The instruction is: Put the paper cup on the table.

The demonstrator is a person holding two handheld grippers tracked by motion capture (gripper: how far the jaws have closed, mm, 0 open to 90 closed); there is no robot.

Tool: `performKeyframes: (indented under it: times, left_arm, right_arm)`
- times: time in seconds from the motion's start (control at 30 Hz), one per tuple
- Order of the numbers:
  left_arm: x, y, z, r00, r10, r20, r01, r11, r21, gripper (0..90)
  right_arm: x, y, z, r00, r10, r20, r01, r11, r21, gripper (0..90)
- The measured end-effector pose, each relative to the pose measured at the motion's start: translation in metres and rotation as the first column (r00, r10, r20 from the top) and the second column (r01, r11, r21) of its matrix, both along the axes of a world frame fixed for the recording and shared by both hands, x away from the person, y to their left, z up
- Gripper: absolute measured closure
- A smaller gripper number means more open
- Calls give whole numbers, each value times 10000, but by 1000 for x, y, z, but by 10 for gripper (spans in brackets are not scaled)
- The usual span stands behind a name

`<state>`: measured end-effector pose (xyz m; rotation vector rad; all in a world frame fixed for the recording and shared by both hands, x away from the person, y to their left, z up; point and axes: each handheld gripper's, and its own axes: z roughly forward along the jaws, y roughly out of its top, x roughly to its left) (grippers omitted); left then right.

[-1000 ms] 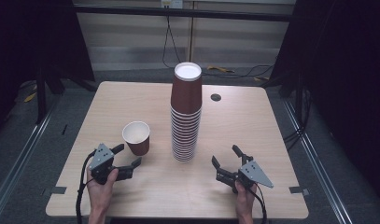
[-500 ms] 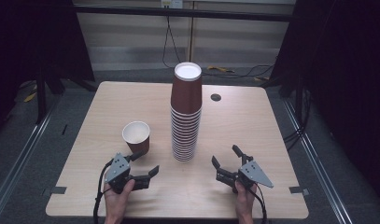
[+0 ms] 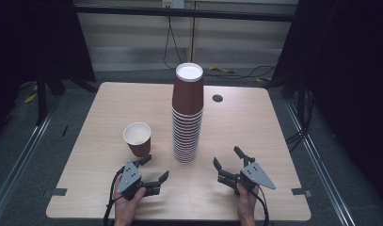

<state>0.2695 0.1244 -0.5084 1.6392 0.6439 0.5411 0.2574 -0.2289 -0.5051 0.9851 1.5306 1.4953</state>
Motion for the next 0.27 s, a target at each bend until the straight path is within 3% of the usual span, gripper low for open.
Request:
performKeyframes:
  times: [0.03,0.13,0.27]
  left_arm:
    - [-1,-2,0,9999,18,-137,-21,9998,-173,154]
    - [0,-1,0,9999,28,-158,-31,9999,-149,156]
    - [-3,2,-1,9994,-232,248,240,9991,-346,158]
  right_arm:
    - [0,0,0,10000,-1,4,1,10000,7,128]
    - [0,0,0,10000,5,5,-5,10000,-3,129]
    - [0,0,0,10000,-21,-31,21,10000,-2,124]
